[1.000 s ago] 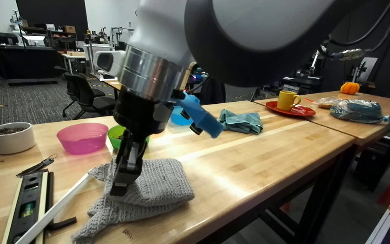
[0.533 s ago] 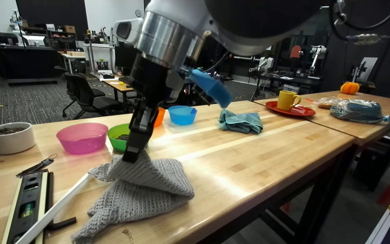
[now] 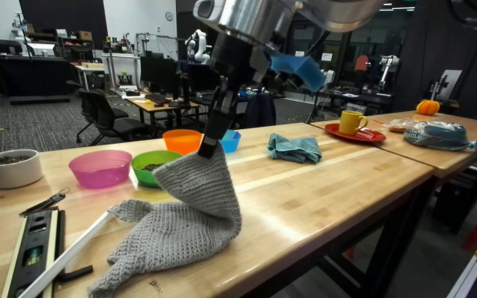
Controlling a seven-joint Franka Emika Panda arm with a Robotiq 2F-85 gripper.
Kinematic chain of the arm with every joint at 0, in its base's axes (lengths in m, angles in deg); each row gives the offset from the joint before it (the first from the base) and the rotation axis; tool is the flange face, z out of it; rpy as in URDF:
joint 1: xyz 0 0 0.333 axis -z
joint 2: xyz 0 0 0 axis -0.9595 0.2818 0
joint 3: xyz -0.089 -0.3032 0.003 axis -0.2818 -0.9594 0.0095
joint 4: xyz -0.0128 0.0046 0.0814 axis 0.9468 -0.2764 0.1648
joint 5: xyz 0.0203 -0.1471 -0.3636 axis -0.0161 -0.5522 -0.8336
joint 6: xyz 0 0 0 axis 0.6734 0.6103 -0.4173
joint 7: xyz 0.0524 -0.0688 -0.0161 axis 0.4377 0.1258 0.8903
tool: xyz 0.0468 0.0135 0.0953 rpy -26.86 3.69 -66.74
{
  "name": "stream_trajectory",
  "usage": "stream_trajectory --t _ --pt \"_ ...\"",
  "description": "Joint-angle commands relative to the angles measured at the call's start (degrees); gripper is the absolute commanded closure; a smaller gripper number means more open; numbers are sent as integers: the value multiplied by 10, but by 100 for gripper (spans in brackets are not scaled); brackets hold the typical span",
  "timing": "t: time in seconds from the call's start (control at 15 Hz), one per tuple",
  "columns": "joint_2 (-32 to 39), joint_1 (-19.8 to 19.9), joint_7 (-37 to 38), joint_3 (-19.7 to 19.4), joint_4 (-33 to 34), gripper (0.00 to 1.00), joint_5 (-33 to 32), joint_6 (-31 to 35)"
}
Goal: Unfold the grey piece of material on the left
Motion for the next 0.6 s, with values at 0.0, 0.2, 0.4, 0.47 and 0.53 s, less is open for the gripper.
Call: stream_trajectory --t 0.0,0.2,0.4,0.47,0.53 --pt "-73 7 17 -19 -60 99 -1 -13" --pt "-108 10 39 -34 -101 99 -6 -7" --pt "-138 17 80 -37 -141 99 -21 2" --pt "-148 21 99 -34 -154 99 -30 5" --pt "-157 24 116 -34 -164 99 -36 6"
